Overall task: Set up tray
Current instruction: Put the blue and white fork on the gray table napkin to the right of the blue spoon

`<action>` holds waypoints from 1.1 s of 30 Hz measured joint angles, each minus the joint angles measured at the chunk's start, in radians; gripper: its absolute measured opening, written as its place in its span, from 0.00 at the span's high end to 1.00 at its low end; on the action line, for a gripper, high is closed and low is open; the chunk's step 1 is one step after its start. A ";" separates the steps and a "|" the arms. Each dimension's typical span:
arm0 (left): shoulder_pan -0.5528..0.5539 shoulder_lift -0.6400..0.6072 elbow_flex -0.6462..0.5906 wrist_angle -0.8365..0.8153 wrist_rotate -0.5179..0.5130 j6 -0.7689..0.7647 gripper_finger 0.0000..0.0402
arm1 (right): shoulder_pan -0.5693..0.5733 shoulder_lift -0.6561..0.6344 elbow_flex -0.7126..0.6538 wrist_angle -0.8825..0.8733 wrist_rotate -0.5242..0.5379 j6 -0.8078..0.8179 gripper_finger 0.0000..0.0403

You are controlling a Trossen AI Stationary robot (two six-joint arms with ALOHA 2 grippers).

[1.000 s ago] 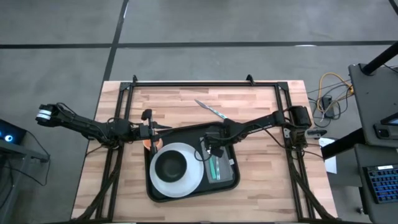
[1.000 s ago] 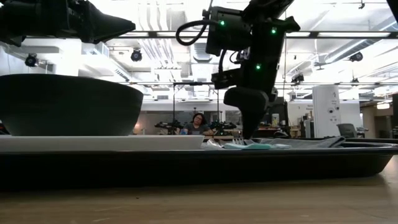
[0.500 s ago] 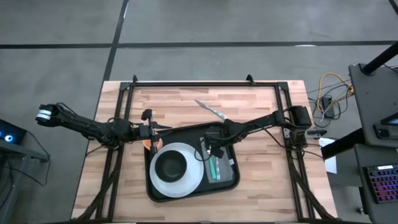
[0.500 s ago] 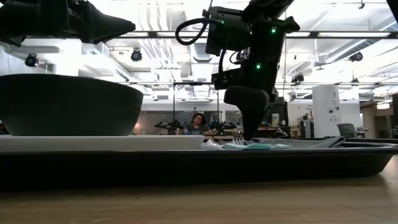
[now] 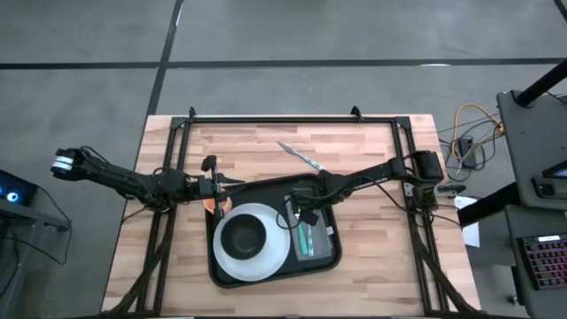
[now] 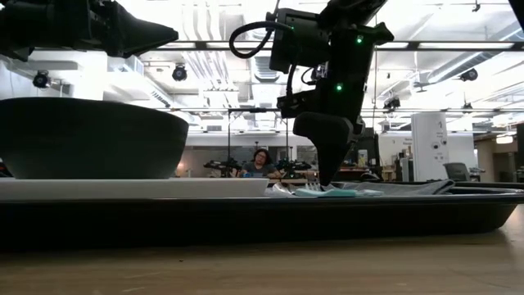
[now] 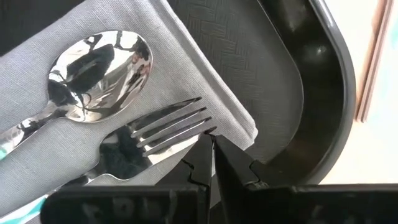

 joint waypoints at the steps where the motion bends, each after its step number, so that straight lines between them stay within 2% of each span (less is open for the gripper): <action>1: 0.000 0.000 0.000 0.000 0.000 0.000 0.89 | 0.000 0.000 0.000 0.000 0.000 0.000 0.98; 27: 0.000 0.000 0.000 0.000 0.000 0.000 0.89 | 0.000 0.001 -0.002 0.058 -0.023 -0.035 0.98; 33: 0.000 0.000 0.000 -0.001 0.000 0.000 0.89 | 0.000 0.001 -0.002 0.052 0.000 -0.030 0.98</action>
